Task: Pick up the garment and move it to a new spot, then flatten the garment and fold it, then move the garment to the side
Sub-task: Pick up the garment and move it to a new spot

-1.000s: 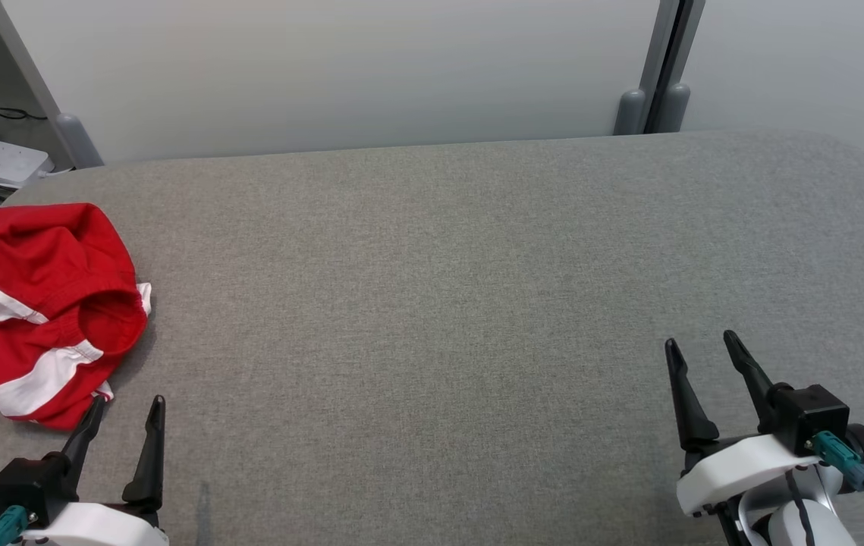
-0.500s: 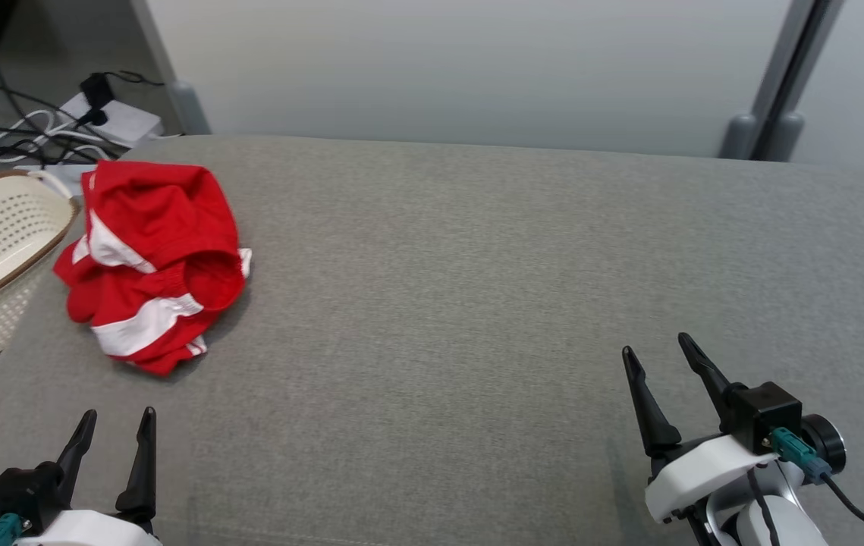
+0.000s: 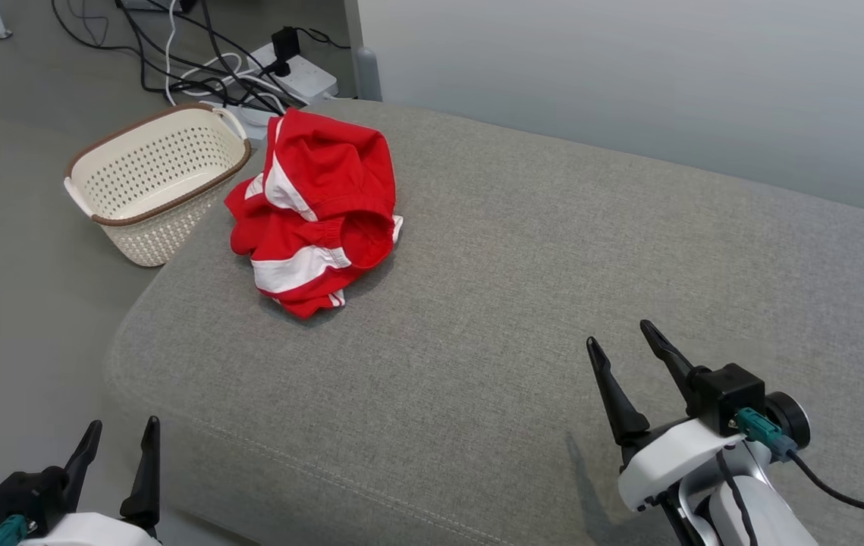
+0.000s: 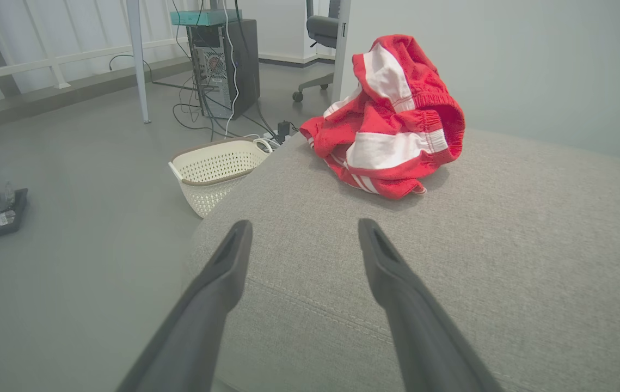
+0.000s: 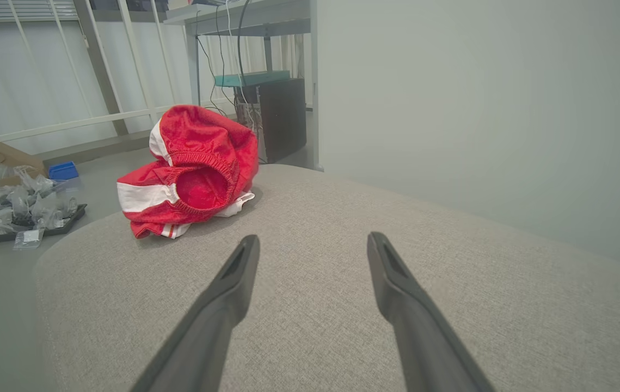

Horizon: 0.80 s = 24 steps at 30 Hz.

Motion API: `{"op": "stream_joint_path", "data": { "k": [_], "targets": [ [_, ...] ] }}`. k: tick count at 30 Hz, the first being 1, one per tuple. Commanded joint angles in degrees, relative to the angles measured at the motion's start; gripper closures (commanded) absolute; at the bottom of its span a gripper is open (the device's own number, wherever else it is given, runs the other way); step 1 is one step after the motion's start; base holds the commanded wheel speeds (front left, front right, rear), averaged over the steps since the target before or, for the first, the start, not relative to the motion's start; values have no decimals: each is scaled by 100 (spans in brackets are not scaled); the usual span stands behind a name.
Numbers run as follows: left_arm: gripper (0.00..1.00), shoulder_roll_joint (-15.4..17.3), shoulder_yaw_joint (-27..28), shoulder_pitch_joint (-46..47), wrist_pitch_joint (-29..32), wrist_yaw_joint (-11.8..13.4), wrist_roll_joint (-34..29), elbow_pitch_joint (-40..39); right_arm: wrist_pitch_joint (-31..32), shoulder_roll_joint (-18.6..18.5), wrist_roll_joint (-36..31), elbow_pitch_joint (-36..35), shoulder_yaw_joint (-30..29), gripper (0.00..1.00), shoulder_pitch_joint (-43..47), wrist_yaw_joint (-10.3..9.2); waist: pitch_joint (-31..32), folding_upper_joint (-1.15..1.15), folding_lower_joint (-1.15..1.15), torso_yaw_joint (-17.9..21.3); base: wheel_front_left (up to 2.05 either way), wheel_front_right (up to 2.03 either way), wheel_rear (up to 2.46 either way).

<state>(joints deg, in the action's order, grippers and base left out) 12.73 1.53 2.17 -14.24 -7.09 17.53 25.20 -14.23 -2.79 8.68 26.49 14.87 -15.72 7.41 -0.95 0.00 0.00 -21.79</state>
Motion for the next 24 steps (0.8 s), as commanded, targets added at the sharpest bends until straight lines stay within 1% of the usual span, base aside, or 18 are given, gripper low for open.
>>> {"op": "stream_joint_path", "data": {
  "k": [1,3,5,11,15,19,20,24],
  "targets": [
    [0,176,191,355,-75,-40,77,-100,-77,-9,33,-105,148,0,-185,8,-31,0,0,-42,0,0,0],
    [0,188,182,380,-75,-40,151,-68,-77,-9,27,-96,210,0,-218,8,-83,0,0,9,0,0,0],
    [0,188,48,430,-75,-40,408,-62,-77,-9,6,-69,267,0,-270,8,-156,0,0,83,0,0,0],
    [0,539,-339,814,-75,-40,1005,57,-77,-9,-62,-110,497,0,-510,8,-540,0,0,368,0,0,0],
    [0,850,-616,1302,-76,-40,1471,156,-77,-9,-129,-180,673,0,-688,8,-913,0,0,602,0,0,0],
    [0,1287,-949,1894,-76,-40,2032,346,-77,-9,-206,-343,863,0,-825,8,-1328,0,0,890,0,0,0],
    [0,1287,-949,1894,-76,-40,2032,346,-77,-9,-206,-343,863,0,-825,8,-1328,0,0,890,0,0,0],
    [0,1730,-1222,2426,-76,-40,2547,394,-77,-9,-334,-495,1012,0,-937,8,-1724,0,0,1170,0,0,0]
  ]
}}
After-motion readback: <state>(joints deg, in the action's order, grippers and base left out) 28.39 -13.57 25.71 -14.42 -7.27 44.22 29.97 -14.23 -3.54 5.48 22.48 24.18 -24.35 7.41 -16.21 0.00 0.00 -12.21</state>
